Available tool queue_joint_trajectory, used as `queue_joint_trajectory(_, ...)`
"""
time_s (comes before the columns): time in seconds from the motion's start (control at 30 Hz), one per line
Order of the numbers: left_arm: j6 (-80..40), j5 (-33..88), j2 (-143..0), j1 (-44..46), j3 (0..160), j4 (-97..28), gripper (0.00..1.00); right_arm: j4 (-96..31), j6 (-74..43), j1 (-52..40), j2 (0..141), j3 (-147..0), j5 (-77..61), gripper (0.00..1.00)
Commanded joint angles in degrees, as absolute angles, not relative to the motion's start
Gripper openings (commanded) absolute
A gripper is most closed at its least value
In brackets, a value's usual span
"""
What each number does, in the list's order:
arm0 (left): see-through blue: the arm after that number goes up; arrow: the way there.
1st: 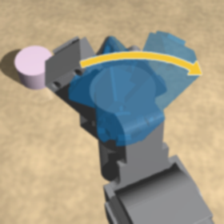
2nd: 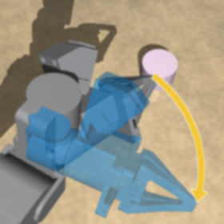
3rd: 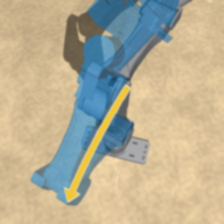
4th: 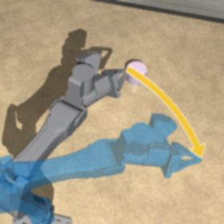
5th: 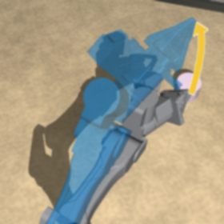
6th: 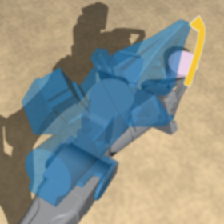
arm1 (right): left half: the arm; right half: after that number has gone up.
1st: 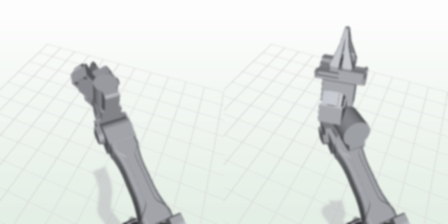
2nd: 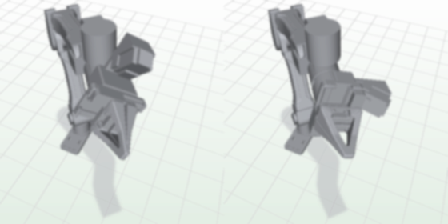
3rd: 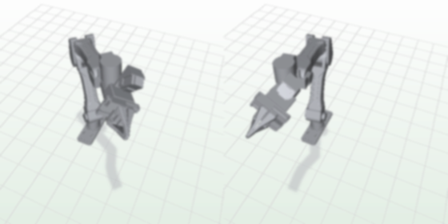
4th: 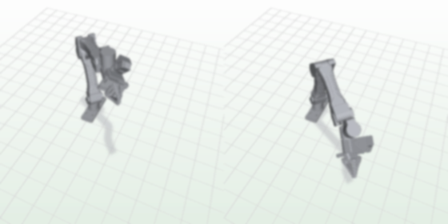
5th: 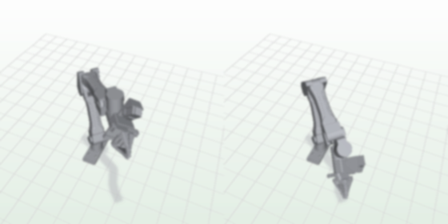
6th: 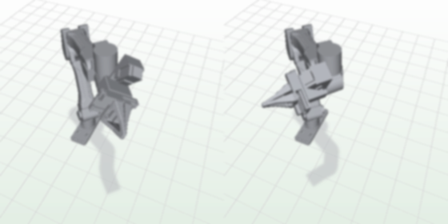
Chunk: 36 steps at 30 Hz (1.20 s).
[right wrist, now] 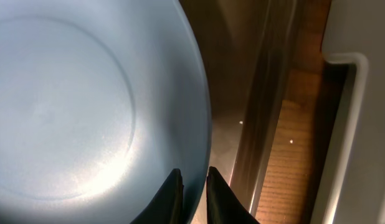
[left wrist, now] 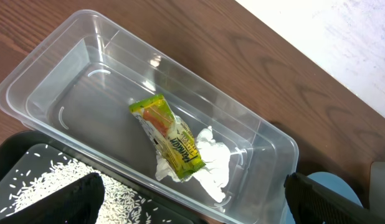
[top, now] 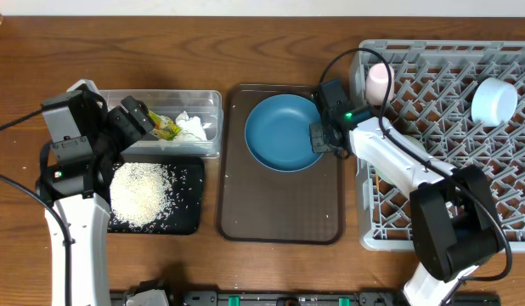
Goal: Sort waste into correct bins and load items into the dishwasher rack
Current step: 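Grasp the blue plate's edge with the right gripper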
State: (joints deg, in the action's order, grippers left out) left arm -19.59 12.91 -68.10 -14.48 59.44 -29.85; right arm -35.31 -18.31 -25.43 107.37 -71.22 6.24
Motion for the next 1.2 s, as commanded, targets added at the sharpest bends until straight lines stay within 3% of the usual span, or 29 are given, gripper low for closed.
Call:
queue_joint_trajectory(0.0, -19.1, 12.4, -68.3, -14.7, 59.2, -30.0, 0.95, -35.6, -20.0, -25.9, 107.5, -72.1, 6.6, 0.12)
queue_joint_trajectory(0.3, -19.1, 12.4, -68.3, -14.7, 59.2, -30.0, 0.95, -35.4, -27.3, -25.8, 107.6, -72.1, 6.7, 0.13)
queue_joint_trajectory(0.5, -19.1, 12.4, -68.3, -14.7, 59.2, -30.0, 0.95, -35.6, -27.2, -25.8, 107.6, -72.0, 6.6, 0.01)
queue_joint_trajectory(1.0, -19.1, 12.4, -68.3, -14.7, 59.2, -30.0, 0.95, -36.7, -30.2, -25.9, 107.6, -71.4, 6.6, 0.05)
queue_joint_trajectory(1.17, -19.1, 12.4, -68.3, -14.7, 59.2, -30.0, 0.95, -37.1, -30.2, -25.9, 107.6, -71.4, 6.6, 0.02)
